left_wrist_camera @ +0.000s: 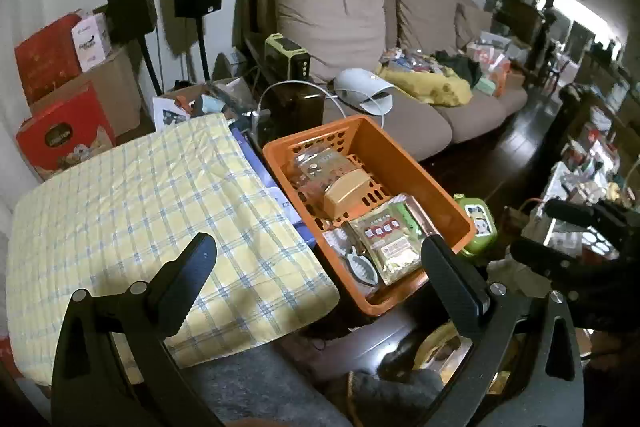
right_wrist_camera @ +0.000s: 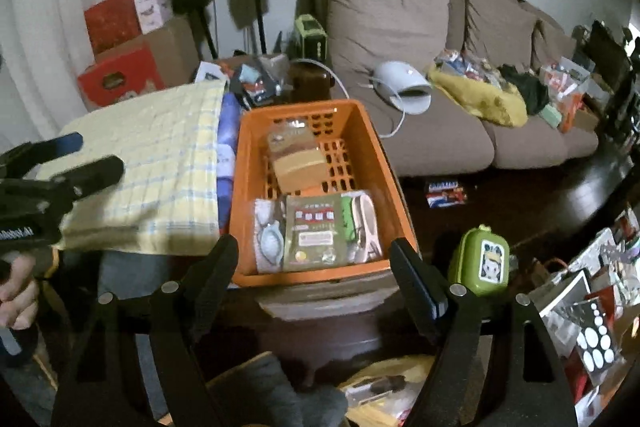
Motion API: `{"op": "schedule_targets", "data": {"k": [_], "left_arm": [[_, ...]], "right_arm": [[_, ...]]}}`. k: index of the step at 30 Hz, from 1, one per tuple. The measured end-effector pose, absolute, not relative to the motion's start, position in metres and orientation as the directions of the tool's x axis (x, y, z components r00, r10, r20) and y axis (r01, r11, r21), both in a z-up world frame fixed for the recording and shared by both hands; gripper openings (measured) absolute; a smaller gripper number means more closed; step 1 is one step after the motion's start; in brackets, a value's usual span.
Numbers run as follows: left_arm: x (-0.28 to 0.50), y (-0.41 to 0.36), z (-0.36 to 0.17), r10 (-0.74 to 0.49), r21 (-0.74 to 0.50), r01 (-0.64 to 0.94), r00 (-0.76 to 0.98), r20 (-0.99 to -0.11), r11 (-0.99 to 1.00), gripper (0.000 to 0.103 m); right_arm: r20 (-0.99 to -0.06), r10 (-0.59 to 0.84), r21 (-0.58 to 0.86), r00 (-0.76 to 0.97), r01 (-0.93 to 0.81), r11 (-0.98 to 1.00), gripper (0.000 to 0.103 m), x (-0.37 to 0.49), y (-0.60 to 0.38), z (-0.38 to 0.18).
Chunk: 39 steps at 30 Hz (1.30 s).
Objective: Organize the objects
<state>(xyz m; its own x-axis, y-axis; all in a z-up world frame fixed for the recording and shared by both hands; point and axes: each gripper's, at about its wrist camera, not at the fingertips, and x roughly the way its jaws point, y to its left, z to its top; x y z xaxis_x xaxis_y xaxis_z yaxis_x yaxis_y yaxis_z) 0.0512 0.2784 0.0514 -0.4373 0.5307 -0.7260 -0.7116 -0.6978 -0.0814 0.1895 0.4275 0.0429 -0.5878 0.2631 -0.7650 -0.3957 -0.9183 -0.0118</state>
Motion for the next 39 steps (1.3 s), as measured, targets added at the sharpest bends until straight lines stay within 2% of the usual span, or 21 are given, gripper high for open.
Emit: {"op": "schedule_targets", "data": {"k": [28, 39], "left_arm": [[0.049, 0.26, 0.062, 0.494, -0.064, -0.657, -0.495, -0.715, -0.751, 0.102], [0.063, 0.272, 0.058, 0.488, -0.003, -0.711, -0.48, -0.729, -0.703, 0.102]], "right_arm": [[-0.778, 0.278, -0.043, -0.563, -0.394, -0.918, 0.081, 0.188, 0.425, 0.04], [-0.79, 0.278, -0.042, -0.547, -0.403, -0.914, 0.081, 0.187, 0.429, 0.035]]}}
